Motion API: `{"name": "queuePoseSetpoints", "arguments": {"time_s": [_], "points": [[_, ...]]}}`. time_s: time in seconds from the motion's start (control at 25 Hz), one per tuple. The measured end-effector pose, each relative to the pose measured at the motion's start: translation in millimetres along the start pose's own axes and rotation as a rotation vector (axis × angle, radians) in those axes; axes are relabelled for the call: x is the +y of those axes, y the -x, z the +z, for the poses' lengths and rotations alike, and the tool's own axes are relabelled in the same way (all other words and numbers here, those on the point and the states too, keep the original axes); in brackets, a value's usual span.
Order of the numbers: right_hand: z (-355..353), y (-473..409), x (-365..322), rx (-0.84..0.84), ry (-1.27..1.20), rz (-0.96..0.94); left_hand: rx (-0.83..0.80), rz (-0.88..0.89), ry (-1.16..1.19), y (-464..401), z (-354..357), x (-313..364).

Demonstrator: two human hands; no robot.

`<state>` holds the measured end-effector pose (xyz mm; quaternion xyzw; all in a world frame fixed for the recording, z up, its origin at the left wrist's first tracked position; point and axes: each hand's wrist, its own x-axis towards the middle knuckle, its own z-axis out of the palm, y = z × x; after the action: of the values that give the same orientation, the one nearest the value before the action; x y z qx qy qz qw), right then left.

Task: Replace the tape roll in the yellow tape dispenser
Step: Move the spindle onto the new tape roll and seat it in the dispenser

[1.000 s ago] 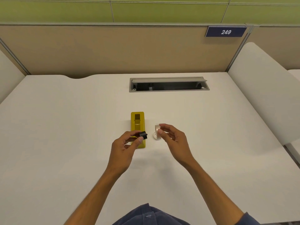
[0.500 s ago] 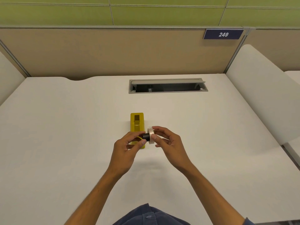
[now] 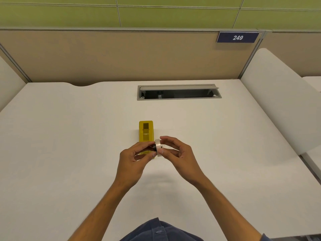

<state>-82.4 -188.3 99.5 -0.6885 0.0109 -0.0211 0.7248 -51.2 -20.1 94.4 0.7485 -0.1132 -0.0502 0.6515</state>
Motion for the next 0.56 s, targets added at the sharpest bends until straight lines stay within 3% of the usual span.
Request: {"name": "queuePoseSetpoints", "arguments": {"time_s": [0.24,0.36,0.56], "points": [[2.5,0.5,0.9,0.006,0.044,0.012,0.001,0.01,0.032,0.1,-2.7,-1.1],[4.3,3.8,-2.3,0.099,0.28,-0.065,0.024,0.003,0.028,1.0,0.2,2.0],[11.2,9.0,-4.3,0.341,0.72,-0.355,0.036,0.051,-0.028,2.5,0.8,2.5]]}}
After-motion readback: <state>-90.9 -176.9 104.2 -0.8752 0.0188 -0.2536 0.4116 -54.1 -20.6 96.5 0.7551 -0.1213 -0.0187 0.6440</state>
